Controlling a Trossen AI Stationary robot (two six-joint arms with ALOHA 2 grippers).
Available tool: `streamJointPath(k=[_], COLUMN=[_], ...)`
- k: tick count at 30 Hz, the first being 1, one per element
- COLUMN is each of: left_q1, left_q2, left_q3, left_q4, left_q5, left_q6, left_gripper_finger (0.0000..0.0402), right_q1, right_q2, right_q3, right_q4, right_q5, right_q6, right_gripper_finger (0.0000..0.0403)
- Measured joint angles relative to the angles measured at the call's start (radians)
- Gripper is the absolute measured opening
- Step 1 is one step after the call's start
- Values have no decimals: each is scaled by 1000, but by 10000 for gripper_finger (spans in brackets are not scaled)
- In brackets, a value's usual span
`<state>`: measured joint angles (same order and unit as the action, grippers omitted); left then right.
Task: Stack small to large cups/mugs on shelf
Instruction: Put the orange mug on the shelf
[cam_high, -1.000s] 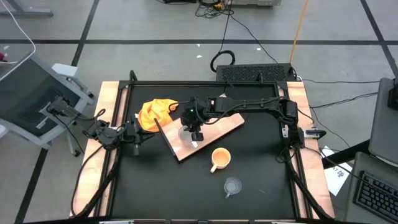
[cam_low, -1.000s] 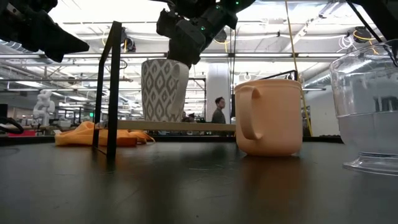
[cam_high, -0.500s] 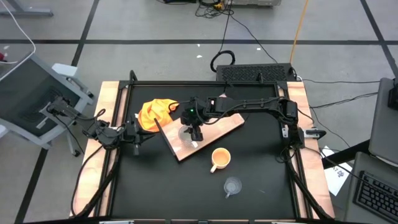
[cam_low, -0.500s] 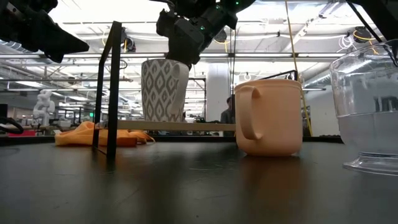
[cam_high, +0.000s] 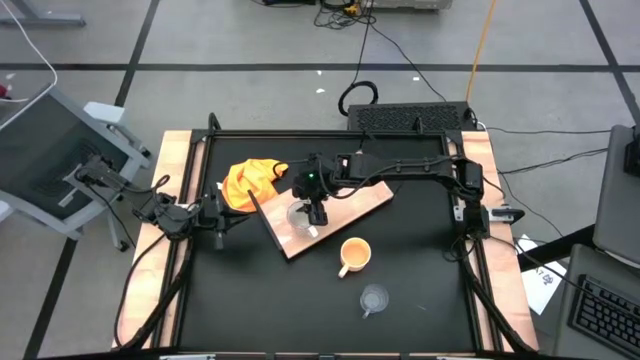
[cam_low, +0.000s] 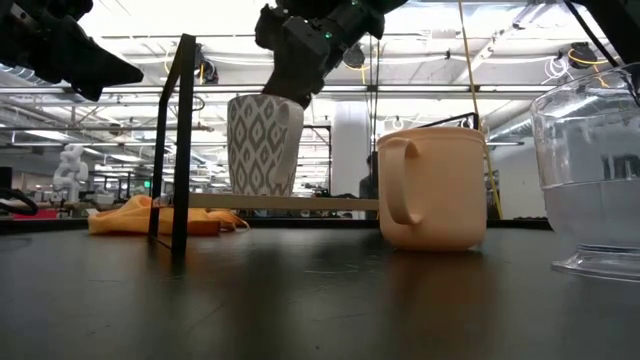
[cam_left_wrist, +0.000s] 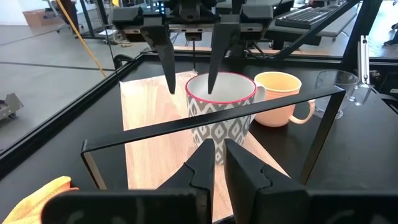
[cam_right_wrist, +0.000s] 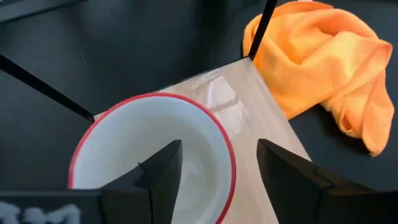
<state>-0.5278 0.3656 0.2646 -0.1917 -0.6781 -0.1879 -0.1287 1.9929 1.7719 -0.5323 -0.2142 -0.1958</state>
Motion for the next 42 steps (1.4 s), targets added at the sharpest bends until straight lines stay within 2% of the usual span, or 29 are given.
streamJointPath(k=[7, 14, 18, 23, 27, 31, 36, 42], left_q1=[0, 0, 0, 0, 0, 0, 0, 0], left_q2=[0, 0, 0, 0, 0, 0, 0, 0], left_q3=[0, 0, 0, 0, 0, 0, 0, 0], left_q4=[0, 17, 30, 48, 62, 66, 71, 83], left_q5=[0, -2, -2, -2, 0, 6, 16, 24], left_q6=[-1, 21, 49, 73, 75, 75, 78, 80], left_gripper_finger=[37, 35, 6, 3, 2, 2, 2, 5], right_q1=[0, 6, 31, 76, 124, 172, 183, 182], right_q2=[-74, -205, -258, -301, -319, -348, -458, -671], right_q3=[1, 1, 1, 1, 1, -10, -153, -476], right_q4=[-10, -119, -182, -229, -236, -239, -140, 111], right_q5=[0, 0, -1, 1, 12, 87, 103, 109], right_q6=[-20, -26, -37, -81, -81, -102, -80, -34], right_gripper_finger=[199, 190, 138, 23, 10, 2, 1, 0])
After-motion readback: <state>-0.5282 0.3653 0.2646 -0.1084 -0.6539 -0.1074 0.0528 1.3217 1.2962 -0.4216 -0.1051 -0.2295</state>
